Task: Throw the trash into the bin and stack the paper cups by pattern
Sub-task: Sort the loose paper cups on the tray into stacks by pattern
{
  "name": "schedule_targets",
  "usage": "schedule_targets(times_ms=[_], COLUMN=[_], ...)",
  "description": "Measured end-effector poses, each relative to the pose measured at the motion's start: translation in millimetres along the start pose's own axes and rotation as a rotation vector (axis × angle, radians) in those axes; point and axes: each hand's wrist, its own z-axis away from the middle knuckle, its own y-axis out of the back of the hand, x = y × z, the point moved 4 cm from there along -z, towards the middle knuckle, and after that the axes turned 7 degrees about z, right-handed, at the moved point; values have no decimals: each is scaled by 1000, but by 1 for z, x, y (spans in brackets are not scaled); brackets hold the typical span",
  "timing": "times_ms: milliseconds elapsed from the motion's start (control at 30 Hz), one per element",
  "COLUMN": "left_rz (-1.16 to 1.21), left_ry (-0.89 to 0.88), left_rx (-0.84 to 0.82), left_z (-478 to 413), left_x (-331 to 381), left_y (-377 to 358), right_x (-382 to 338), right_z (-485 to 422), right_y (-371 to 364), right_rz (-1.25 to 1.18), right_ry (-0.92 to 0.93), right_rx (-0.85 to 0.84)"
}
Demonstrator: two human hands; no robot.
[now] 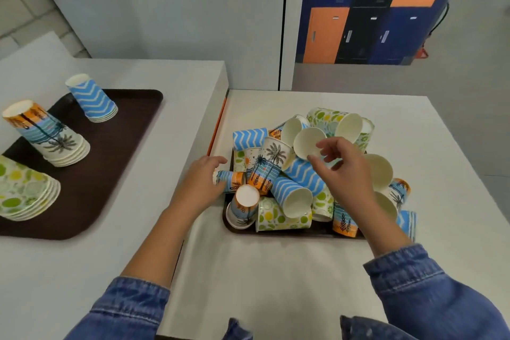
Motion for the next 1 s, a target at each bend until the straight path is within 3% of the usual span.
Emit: schedule_targets(times_ms=[67, 133, 267, 333, 500, 633, 767, 1000], left_rz=[-204, -265, 189, 302, 103, 25, 26, 121], left_ry=[-13, 6, 77, 109, 215, 308, 340, 314], left_rx=[-95, -150, -14, 16, -94, -167, -166, -41], left_z=[-9, -17, -23, -24, -30, -32, -33, -32], left_x=[0, -1, 15, 31, 50, 44, 38, 48], left_y=[-6, -9, -13, -23, -51, -64, -70, -61], right_x=[-4, -6, 4, 12, 27, 64, 117, 182], right_z=[-1, -5, -14, -18, -30, -38, -42, -24], right_y=[-7, -8, 9, 18, 47, 92, 107, 94], right_rz=[45, 84, 101, 91, 157, 188, 120, 71], right_ry=[74, 130, 126, 104, 113, -147, -577, -839], right_rx=[-53, -73, 0, 34, 118, 220, -19, -179])
